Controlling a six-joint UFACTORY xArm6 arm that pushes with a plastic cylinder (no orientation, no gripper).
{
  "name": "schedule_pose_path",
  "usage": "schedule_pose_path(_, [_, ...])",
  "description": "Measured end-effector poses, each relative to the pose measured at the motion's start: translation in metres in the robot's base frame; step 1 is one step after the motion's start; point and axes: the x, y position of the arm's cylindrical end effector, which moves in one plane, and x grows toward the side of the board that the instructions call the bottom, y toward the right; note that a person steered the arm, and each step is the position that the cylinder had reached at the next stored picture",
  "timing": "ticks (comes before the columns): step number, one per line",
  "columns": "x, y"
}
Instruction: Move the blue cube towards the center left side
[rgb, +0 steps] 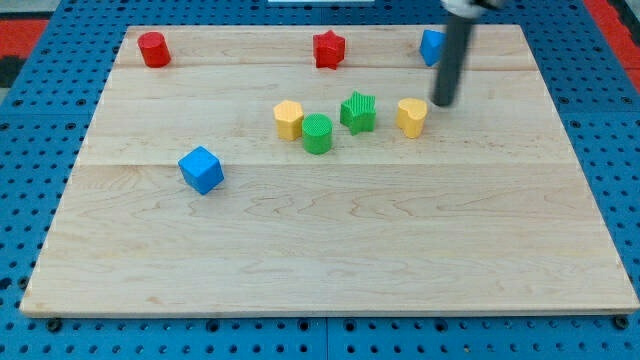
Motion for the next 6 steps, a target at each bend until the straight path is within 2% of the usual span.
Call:
schedule_pose_path(1, [0.102,-0.009])
schedule_pose_path(2, [0.144,-0.132])
schedule_pose_path(3, [0.135,-0.233])
schedule_pose_path(4, [0.092,-0.298])
schedule_pose_path(5, [0.058,-0.332])
schedule_pose_path(6, [0.05,-0.352])
